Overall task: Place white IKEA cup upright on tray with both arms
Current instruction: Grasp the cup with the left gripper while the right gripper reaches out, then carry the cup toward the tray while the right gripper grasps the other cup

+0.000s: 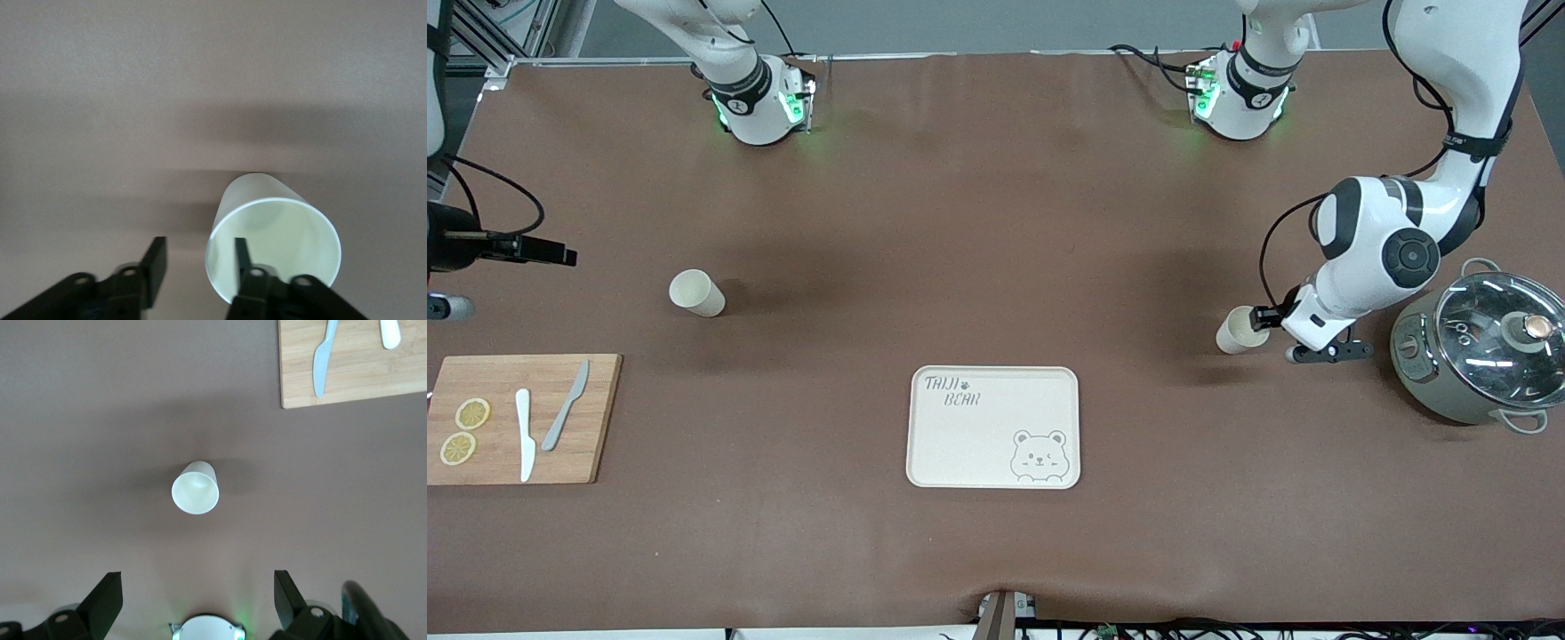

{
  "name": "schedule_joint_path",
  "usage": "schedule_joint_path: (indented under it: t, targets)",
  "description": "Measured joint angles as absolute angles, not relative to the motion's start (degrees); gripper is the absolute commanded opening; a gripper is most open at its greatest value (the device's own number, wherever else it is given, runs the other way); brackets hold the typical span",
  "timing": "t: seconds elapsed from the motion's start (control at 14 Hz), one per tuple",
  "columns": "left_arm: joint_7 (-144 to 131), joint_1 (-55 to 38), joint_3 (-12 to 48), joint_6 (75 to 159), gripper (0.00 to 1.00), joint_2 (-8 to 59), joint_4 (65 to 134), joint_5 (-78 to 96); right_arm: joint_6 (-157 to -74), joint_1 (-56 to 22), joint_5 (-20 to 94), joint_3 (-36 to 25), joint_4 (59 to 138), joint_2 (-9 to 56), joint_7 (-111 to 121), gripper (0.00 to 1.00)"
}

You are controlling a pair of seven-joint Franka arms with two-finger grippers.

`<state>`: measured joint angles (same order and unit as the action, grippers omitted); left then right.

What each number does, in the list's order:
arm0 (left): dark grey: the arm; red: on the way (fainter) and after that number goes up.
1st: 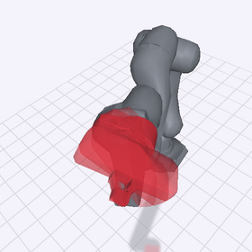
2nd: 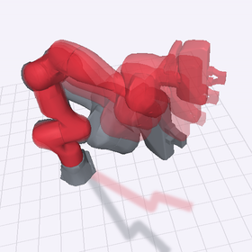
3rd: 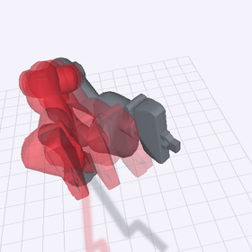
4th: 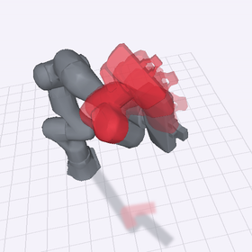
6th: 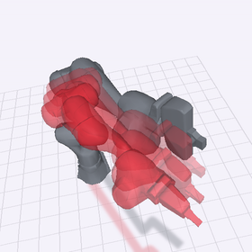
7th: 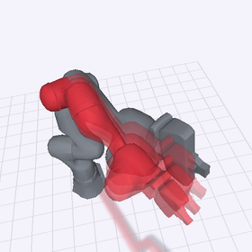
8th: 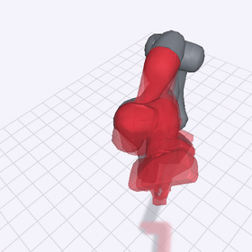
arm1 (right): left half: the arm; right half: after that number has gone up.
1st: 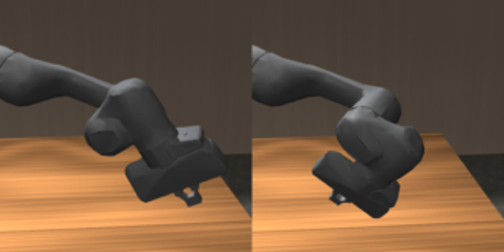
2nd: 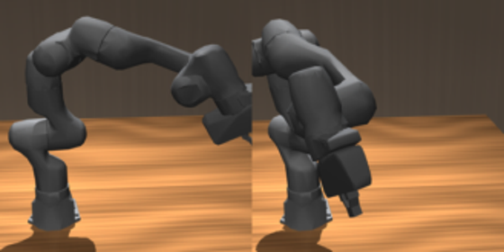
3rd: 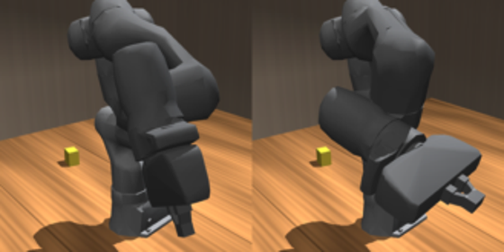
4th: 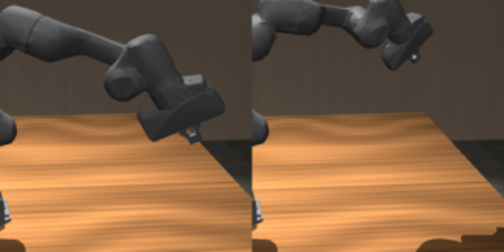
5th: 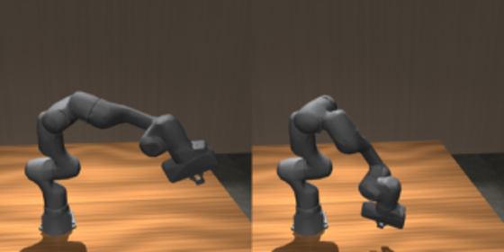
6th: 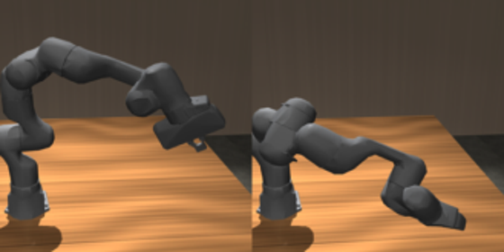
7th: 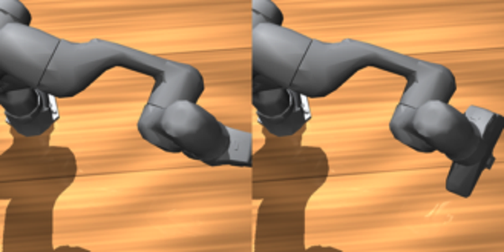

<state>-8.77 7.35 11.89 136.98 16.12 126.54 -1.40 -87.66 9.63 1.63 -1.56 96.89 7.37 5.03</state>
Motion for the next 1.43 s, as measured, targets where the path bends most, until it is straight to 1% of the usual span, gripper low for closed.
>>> schedule_joint_path:
  t: [0.43, 0.79, 1.0, 1.14, 1.29, 1.43]
  targets:
    - [-8.77, 7.07, 12.31, 137.36, 0.00, 16.95, 125.21, -1.40, -95.79, 9.68, 1.63, -1.59, 104.40, 7.26, 6.20, 1.00]
    - [-8.77, 5.06, 12.35, 136.67, 0.00, 17.00, 121.02, -1.40, -107.80, 12.16, 1.63, -1.66, 113.66, 6.42, 10.54, 1.00]
    - [-8.85, 2.70, 12.36, 132.18, 0.00, 17.07, 115.85, -1.40, -113.28, 12.69, 1.63, -1.63, 118.39, 6.12, 10.95, 1.00]
    - [-9.41, 0.15, 12.39, 128.09, 0.00, 17.97, 110.97, -1.40, -118.68, 12.69, 1.63, -1.53, 122.47, 6.07, 10.95, 1.00]
    - [-11.96, -2.50, 12.43, 124.66, 0.00, 20.63, 104.64, -1.40, -124.39, 12.69, 1.63, -1.44, 126.75, 6.07, 10.95, 1.00]
    - [-15.09, -5.15, 12.44, 123.03, 0.00, 24.51, 98.00, -1.40, -128.63, 12.68, 1.63, -1.35, 129.89, 6.07, 10.95, 1.00]
